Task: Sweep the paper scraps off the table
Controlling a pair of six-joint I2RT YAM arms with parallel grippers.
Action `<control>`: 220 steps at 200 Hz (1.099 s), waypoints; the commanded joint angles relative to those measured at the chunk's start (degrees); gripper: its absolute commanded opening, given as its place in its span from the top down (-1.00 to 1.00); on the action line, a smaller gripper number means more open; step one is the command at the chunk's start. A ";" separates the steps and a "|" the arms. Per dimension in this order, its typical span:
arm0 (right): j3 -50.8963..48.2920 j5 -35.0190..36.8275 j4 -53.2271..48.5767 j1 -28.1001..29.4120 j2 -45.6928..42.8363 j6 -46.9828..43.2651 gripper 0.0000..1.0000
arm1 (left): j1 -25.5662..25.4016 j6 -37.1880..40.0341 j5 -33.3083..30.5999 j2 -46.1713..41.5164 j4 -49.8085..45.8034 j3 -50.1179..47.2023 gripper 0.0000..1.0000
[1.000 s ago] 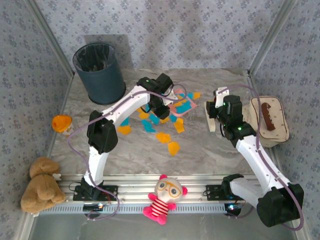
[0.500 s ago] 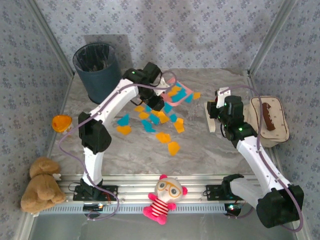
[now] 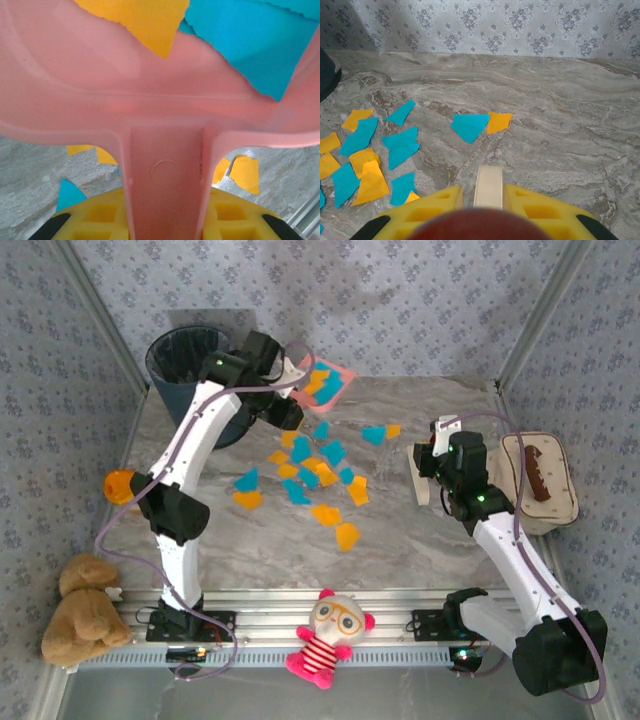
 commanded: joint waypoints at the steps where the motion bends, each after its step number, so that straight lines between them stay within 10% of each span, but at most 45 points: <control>1: 0.20 -0.44 1.16 -0.38 -0.01 1.35 1.00 | 2.43 -1.77 2.22 -0.51 -3.46 4.55 1.00; 220: 0.68 -0.55 1.71 -0.39 2.05 2.98 1.00 | 22.23 -27.47 19.73 3.47 13.79 8.67 1.00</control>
